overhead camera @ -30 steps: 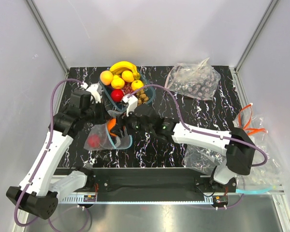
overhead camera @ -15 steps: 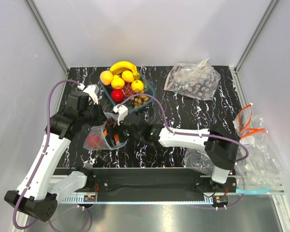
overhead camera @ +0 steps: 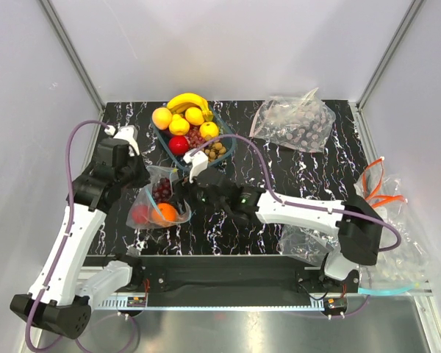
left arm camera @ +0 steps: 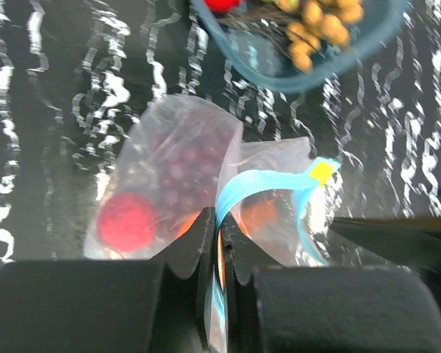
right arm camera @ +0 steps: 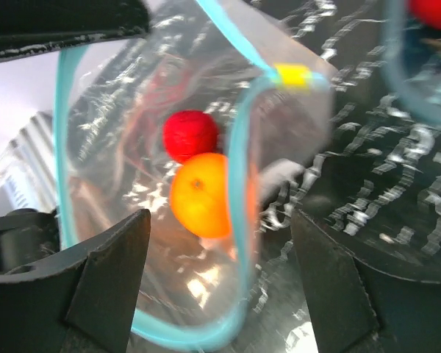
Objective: Place the food in the zip-top bag and seal the zipper
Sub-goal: Place the fake fruit in the zipper food storage bag, then pick up the fake fruit from the bin.
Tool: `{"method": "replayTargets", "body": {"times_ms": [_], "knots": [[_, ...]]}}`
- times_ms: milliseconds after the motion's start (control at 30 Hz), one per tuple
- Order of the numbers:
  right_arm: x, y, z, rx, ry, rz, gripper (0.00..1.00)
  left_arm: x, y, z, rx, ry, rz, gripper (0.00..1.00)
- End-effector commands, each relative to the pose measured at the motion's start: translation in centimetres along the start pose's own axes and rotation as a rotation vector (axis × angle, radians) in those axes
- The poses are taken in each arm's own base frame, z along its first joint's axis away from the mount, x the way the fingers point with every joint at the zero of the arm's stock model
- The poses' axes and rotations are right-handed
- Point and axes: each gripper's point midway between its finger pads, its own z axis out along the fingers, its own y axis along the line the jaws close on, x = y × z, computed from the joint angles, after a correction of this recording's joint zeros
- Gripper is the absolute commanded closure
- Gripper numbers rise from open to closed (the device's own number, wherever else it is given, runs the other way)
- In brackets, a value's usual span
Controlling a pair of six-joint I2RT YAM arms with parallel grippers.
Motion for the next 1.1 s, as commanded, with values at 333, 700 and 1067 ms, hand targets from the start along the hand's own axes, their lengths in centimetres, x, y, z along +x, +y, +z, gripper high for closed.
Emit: {"method": "replayTargets", "body": {"times_ms": [333, 700, 1067], "knots": [[-8.1, -12.4, -2.0, 0.339, -0.013, 0.104, 0.17, -1.8, 2.4, 1.1, -0.073, -0.180, -0.043, 0.93], [-8.6, -20.4, 3.3, 0.515, 0.186, 0.091, 0.12, -1.9, 1.9, 0.2, -0.027, -0.240, -0.026, 0.93], [-5.3, -25.5, 7.8, 0.549, 0.267, 0.130, 0.13, -1.0, 1.0, 1.2, 0.025, -0.194, -0.018, 0.94]]}}
